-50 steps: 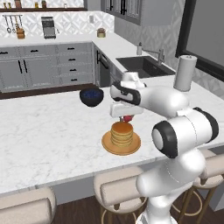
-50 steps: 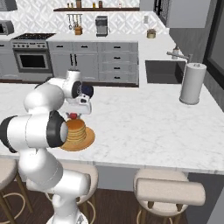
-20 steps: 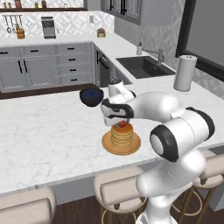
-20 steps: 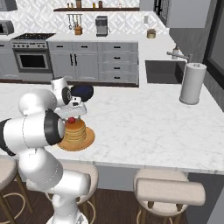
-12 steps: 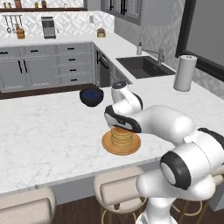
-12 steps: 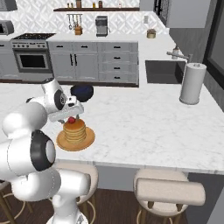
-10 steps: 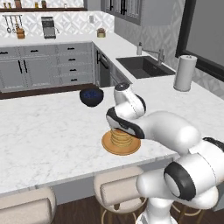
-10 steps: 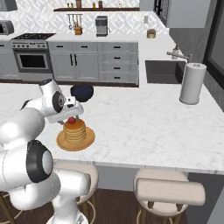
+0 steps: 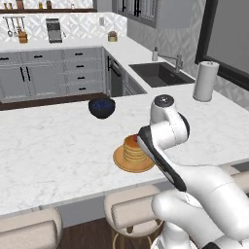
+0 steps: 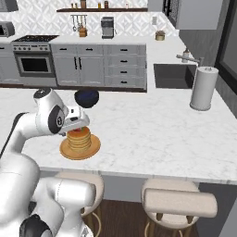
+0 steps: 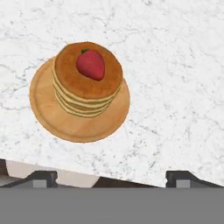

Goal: Take the strawberry from the fridge and place it on top of the pancake, located on the dining counter.

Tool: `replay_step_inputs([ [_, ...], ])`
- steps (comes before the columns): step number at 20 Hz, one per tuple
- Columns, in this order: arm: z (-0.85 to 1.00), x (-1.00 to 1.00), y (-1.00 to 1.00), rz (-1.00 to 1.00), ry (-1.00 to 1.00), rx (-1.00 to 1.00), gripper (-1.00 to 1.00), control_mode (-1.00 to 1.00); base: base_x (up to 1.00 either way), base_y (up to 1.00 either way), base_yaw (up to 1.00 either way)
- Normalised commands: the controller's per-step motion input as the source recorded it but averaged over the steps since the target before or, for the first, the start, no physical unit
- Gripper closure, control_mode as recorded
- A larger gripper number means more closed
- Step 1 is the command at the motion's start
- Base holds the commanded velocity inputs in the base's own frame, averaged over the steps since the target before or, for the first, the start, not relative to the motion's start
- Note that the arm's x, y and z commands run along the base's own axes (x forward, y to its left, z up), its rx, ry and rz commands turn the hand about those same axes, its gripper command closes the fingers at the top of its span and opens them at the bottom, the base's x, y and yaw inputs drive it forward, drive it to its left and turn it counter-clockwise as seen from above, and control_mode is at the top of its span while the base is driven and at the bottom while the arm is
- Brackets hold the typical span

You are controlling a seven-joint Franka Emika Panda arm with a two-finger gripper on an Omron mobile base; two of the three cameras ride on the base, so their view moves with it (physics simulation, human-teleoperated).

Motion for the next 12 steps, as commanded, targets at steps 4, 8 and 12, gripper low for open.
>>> replay_step_inputs([
  [4,0.92,-0.64,-0.50,0.00,-0.11,0.14,-1.00,-1.00,0.00,0.00,0.00],
  [8,0.93,-0.49,-0.38,0.00,-0.14,0.11,-1.00,-1.00,0.00,0.00,0.00],
  [12,0.78,-0.59,-0.37,0.00,-0.17,0.10,-1.00,-1.00,0.00,0.00,0.00],
])
